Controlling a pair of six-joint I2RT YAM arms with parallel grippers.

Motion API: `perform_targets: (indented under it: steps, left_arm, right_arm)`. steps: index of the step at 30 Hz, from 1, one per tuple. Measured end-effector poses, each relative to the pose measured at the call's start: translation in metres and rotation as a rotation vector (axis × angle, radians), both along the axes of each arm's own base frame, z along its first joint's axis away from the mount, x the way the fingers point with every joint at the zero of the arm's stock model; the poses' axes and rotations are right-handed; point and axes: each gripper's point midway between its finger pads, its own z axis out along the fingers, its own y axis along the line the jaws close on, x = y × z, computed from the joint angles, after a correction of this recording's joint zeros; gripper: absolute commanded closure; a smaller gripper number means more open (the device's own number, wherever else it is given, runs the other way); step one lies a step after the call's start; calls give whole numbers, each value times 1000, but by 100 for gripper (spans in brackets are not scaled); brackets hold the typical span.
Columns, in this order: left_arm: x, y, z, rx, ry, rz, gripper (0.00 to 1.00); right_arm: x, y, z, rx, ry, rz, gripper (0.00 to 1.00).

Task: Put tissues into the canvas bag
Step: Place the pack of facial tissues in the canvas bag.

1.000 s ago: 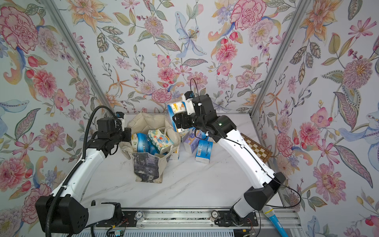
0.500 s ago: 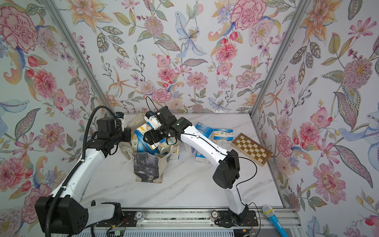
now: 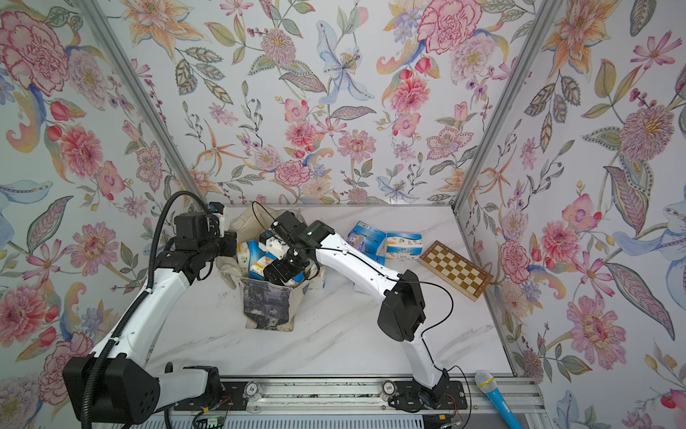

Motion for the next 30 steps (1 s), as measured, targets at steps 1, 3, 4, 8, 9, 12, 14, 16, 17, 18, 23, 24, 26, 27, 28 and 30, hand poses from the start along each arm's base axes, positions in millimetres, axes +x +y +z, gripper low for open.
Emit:
perform_targets:
  steps: [1,3,4,8,9,12,14,16,17,18,23,24,26,27,28,30]
  left_arm:
    - [0,0,0,0,1,0,100]
    - [0,0,1,0,0,0,100]
    - [0,0,1,0,1,0,100]
    - [0,0,2,1,1,1,100]
    - [0,0,2,1,2,1,100]
    - [-1,0,1,1,4,1,100]
    - [-1,1,1,3,5,3,100]
    - [-1,1,1,4,5,5,100]
    - [-1,1,1,5,5,6,100]
    - [-1,1,1,5,5,6,100]
    - [-1,1,1,5,5,7,100]
    - [-1,1,1,5,5,7,100]
    - [-1,1,1,5,4,7,100]
    - [-1,1,1,5,4,7,100]
    - [-1,2,1,7,4,9,100]
    - [-1,3,1,12,4,16,100]
  right_arm:
    - [-1,-1,-4,-17,7,4,12]
    - [1,-2,-14,-50,16,6,10]
    - [1,-2,-17,-59,19,8,9]
    - [1,-1,-16,-74,9,19,2]
    - [2,-1,-11,-69,-2,19,1]
    - [9,2,7,-37,-39,12,0]
    - [14,4,21,-6,-62,5,1]
    - [19,5,33,23,-84,-3,1]
    - [22,5,39,37,-94,-8,1]
    - [25,4,44,47,-102,-13,1]
    - [37,-3,65,93,-134,-55,1]
    - [41,-6,71,105,-144,-72,1]
    - [53,-14,88,139,-177,-124,1]
    - [58,-20,96,154,-195,-150,1]
    - [65,-29,104,170,-214,-185,1]
    - [74,-49,117,195,-243,-251,1]
